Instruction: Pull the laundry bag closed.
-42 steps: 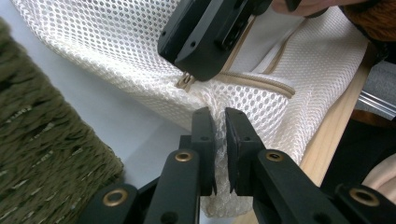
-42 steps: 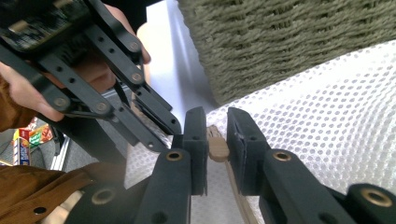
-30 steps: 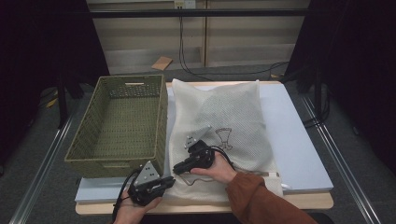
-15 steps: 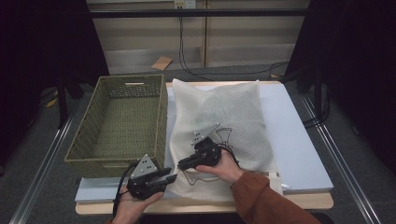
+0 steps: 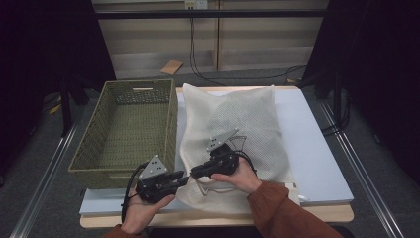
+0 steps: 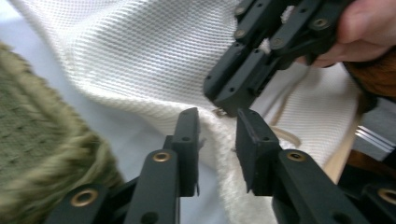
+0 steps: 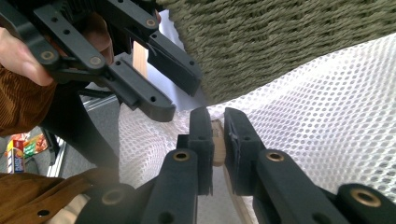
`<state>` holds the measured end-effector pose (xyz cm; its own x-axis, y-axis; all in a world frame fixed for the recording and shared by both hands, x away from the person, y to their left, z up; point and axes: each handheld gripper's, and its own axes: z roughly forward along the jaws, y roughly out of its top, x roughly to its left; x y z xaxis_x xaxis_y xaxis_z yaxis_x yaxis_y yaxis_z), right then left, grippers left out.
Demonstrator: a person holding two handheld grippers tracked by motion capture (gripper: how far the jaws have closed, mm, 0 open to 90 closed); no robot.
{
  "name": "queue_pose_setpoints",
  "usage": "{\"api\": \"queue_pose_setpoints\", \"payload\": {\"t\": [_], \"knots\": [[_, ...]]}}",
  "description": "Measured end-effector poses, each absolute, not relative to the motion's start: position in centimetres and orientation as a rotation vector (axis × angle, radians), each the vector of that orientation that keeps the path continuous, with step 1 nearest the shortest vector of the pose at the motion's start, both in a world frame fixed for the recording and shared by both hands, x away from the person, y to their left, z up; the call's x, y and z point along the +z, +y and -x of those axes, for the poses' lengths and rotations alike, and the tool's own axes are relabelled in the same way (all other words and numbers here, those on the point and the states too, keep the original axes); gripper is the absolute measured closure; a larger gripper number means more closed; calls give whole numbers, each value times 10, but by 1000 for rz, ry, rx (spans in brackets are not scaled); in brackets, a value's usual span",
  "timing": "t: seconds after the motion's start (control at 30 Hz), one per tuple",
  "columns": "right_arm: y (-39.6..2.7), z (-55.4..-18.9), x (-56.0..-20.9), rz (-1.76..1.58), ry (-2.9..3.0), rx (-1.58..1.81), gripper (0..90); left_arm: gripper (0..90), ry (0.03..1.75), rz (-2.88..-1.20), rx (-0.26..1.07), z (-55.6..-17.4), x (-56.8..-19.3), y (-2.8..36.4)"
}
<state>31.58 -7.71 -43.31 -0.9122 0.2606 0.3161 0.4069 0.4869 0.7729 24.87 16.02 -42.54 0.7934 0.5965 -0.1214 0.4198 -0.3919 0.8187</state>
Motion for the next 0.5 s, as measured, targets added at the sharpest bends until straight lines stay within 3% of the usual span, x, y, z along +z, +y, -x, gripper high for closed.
{"api": "queue_pose_setpoints", "payload": {"t": [0.33,0.5], "knots": [[-78,-314,-428,569,-2564,-1431,826,685,749,-2077,215,-252,-436,149],[-82,-314,-426,574,-2562,-1442,826,805,736,-2076,212,-254,-434,145]]}}
